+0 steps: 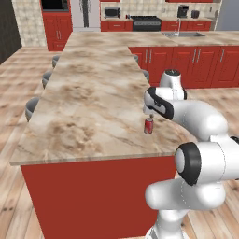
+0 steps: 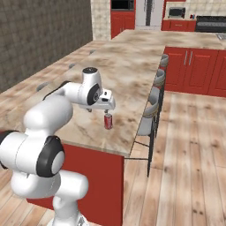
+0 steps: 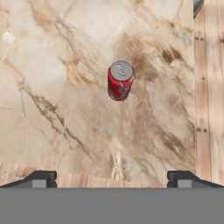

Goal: Four empty soda cans are scattered around the kitchen. Gather all the cans and cluster them next to the stove for recycling.

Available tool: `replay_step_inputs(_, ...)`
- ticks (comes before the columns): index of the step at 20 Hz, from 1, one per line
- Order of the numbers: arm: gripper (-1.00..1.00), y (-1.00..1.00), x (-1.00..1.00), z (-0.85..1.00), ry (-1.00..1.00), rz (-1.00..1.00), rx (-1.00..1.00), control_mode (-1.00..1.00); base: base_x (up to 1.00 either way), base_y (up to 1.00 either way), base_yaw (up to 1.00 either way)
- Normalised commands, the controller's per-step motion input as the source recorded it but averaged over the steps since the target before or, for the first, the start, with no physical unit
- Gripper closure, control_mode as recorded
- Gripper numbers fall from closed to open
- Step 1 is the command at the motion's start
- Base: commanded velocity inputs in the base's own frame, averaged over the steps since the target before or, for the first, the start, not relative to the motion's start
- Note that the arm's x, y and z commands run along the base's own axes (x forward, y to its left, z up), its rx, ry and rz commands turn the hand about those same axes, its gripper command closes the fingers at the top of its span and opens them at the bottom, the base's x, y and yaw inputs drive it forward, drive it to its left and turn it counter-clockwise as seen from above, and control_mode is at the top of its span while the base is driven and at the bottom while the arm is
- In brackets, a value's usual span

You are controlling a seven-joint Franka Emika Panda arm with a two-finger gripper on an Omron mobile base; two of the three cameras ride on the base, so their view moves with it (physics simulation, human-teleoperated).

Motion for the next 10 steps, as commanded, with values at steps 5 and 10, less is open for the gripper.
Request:
replay_step_inputs(5,-1.0,0.0,0.19,-0.06,0.03,0.0,0.0,-1.0,0.0,0.0,0.0)
replay_step_inputs(10,-1.0,-0.02,0.09,-0.08,0.02,0.0,0.0,-1.0,0.0,0.0,0.0)
